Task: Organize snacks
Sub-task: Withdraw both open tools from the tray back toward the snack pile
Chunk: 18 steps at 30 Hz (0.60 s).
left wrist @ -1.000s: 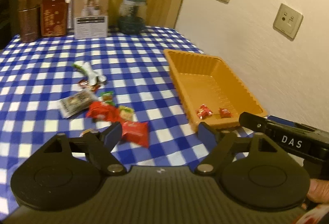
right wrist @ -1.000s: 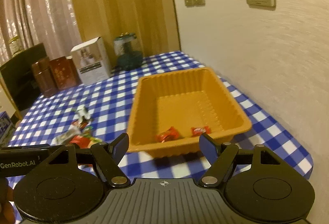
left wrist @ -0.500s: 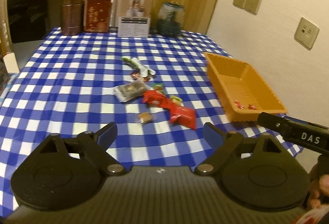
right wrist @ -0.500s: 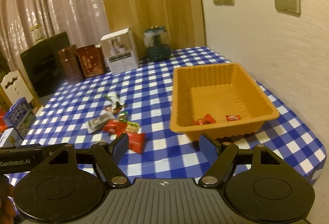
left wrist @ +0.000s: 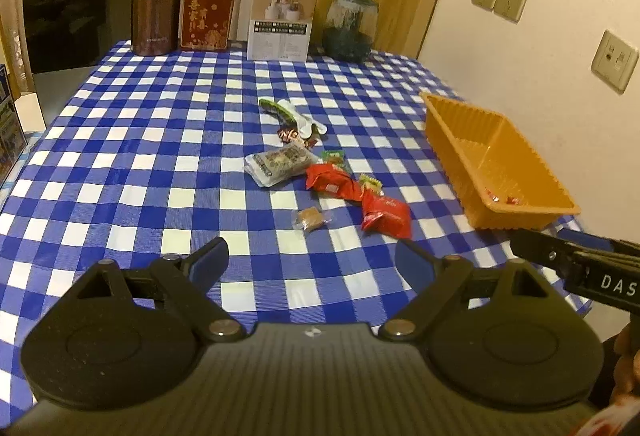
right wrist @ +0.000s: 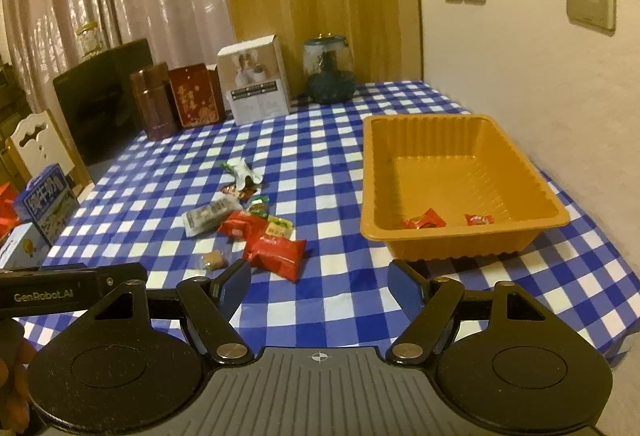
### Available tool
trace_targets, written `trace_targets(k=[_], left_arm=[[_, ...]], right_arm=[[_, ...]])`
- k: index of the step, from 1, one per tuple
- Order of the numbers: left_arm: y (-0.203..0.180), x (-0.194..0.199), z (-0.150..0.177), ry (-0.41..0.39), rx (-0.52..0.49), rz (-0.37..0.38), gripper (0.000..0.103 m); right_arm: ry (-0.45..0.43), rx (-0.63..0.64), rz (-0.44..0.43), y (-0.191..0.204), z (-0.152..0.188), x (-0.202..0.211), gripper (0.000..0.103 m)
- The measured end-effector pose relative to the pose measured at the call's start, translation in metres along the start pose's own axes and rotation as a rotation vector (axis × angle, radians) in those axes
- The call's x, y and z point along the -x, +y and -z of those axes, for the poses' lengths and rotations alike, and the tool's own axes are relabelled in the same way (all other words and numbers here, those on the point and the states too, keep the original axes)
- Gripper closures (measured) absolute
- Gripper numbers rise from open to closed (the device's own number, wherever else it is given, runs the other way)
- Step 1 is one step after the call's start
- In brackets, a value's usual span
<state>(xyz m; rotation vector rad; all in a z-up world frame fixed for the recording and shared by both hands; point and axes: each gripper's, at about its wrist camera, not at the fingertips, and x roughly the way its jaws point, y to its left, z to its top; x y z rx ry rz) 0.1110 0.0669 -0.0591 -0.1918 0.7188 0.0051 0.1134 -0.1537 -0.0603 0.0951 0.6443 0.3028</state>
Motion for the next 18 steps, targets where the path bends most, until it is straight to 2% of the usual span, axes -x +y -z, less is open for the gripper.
trace_targets(k=[7, 11, 18], left_arm=[[0.011, -0.027, -0.004, 0.021, -0.056, -0.008, 0.015], [0.017, -0.046, -0.008, 0.048, -0.094, -0.002, 0.023], [0.028, -0.071, -0.016, 0.065, -0.156, -0.011, 0.023]], right_arm=[[0.046, 0.035, -0.023, 0.005, 0.008, -0.029, 0.028], [0.066, 0.042, -0.032, 0.008, 0.011, -0.052, 0.028], [0.092, 0.059, -0.054, 0.016, 0.010, -0.091, 0.028]])
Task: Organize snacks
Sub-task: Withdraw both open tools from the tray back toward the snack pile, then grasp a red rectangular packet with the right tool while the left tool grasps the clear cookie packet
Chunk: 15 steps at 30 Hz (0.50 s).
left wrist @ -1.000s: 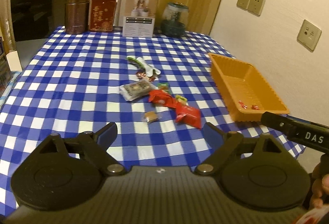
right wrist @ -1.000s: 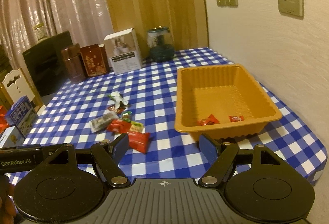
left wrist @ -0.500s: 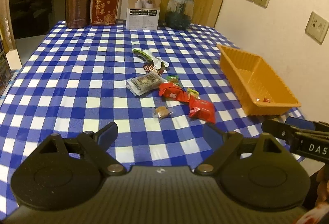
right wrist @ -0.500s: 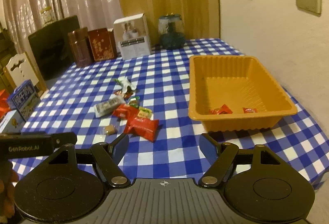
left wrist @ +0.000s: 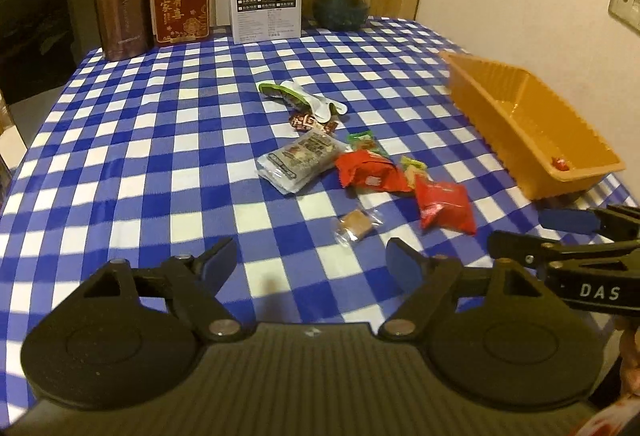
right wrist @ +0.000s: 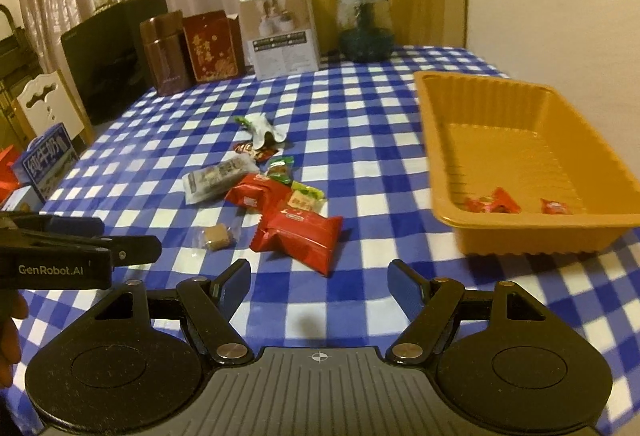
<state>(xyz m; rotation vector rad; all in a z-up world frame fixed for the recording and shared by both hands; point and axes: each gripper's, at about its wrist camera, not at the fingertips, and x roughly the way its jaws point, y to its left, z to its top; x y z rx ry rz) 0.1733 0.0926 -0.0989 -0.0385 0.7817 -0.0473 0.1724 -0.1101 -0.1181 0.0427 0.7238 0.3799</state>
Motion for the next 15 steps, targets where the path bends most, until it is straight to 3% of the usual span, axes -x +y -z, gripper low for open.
trace_targets(k=[15], left_arm=[[0.032, -0.030, 0.000, 0.021, 0.097, 0.014, 0.024]], right_arm=[[0.026, -0.092, -0.016, 0.012, -0.018, -0.063, 0.028]])
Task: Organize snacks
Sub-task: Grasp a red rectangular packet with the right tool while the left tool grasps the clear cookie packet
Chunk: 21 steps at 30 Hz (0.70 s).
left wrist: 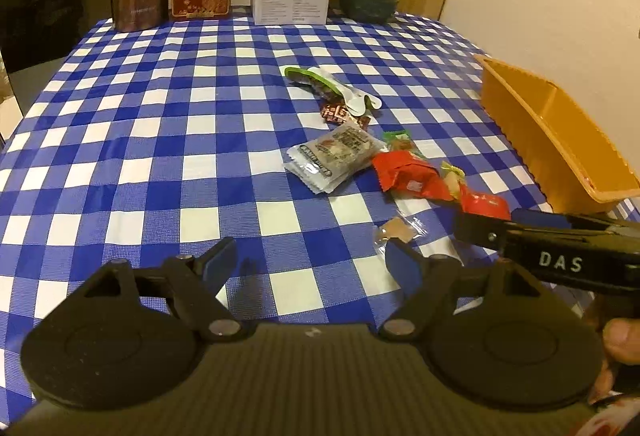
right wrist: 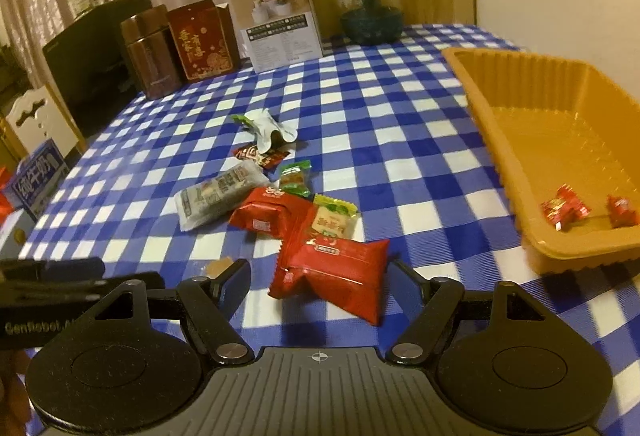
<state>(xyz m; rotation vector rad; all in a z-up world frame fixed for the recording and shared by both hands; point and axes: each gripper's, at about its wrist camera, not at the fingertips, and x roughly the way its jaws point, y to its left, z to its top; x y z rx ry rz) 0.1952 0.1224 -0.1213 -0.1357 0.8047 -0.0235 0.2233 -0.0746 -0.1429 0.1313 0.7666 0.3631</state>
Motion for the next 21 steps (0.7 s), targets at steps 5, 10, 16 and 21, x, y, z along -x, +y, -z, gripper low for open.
trace_targets(k=[5, 10, 16, 21], left_arm=[[0.001, -0.003, 0.000, 0.002, 0.006, 0.011, 0.024], [-0.003, -0.007, 0.002, 0.013, -0.028, 0.022, 0.024], [-0.018, -0.009, 0.001, -0.003, -0.113, 0.065, 0.024], [-0.033, -0.016, -0.001, -0.016, -0.204, 0.086, 0.036]], right_arm=[[0.006, -0.006, 0.035, 0.005, -0.002, -0.010, 0.028], [0.006, 0.028, 0.067, 0.006, 0.000, -0.011, 0.049], [-0.010, 0.019, 0.081, -0.003, 0.004, 0.001, 0.055], [-0.018, 0.004, 0.087, -0.010, 0.006, 0.013, 0.055]])
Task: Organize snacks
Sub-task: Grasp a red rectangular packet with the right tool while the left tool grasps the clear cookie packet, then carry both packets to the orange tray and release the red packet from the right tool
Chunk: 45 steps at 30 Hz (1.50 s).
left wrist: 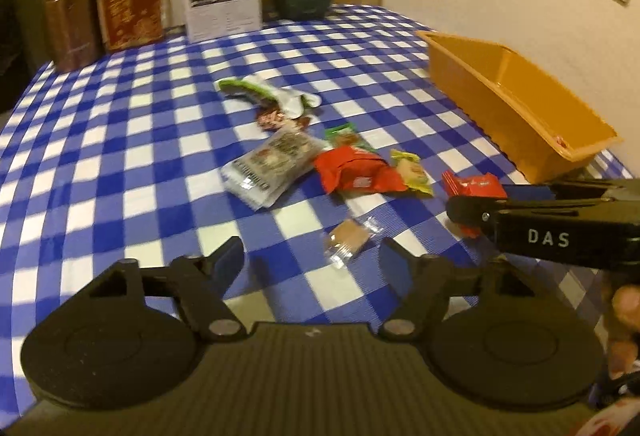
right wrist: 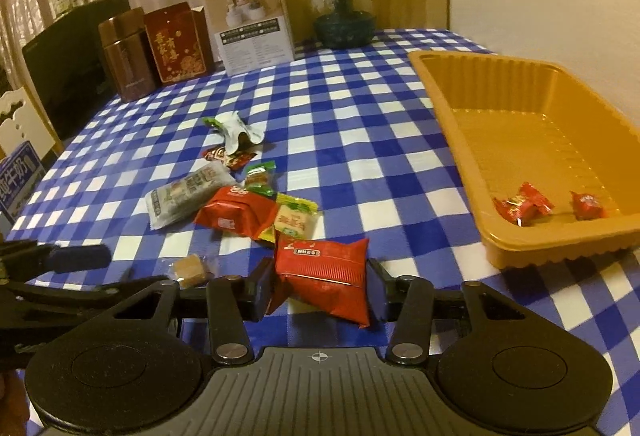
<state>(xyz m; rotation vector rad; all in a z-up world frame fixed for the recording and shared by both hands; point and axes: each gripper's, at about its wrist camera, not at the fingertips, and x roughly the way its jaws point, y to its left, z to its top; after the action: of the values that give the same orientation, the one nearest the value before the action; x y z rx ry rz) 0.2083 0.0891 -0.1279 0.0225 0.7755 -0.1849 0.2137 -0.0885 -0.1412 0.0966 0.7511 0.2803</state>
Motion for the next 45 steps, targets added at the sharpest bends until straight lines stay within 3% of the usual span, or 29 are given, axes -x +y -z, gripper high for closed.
trace_targets(k=[7, 9, 11, 16, 20, 30, 45], left_arm=[[-0.015, -0.019, -0.004, -0.006, -0.136, 0.022, 0.045], [-0.018, -0.025, -0.004, 0.001, -0.159, 0.031, 0.057], [-0.022, -0.031, -0.004, 0.010, -0.179, 0.030, 0.061], [-0.024, -0.035, -0.004, 0.011, -0.178, 0.049, 0.069], [-0.026, -0.034, -0.006, 0.030, -0.153, 0.061, 0.083], [-0.018, -0.014, 0.003, 0.056, 0.002, 0.021, 0.084], [-0.044, 0.045, 0.015, 0.035, 0.099, -0.025, 0.084]], right_arm=[[0.002, -0.017, 0.010, -0.008, 0.002, 0.002, 0.055], [0.003, -0.027, 0.006, -0.011, 0.002, 0.002, 0.055], [0.004, -0.034, 0.004, -0.011, 0.003, 0.001, 0.055], [0.002, -0.041, 0.005, -0.013, 0.003, 0.001, 0.055], [0.000, -0.045, 0.004, -0.013, 0.003, 0.002, 0.055], [-0.024, -0.030, -0.008, -0.009, 0.002, 0.012, 0.055], [-0.066, -0.025, -0.001, -0.017, 0.012, 0.071, 0.055]])
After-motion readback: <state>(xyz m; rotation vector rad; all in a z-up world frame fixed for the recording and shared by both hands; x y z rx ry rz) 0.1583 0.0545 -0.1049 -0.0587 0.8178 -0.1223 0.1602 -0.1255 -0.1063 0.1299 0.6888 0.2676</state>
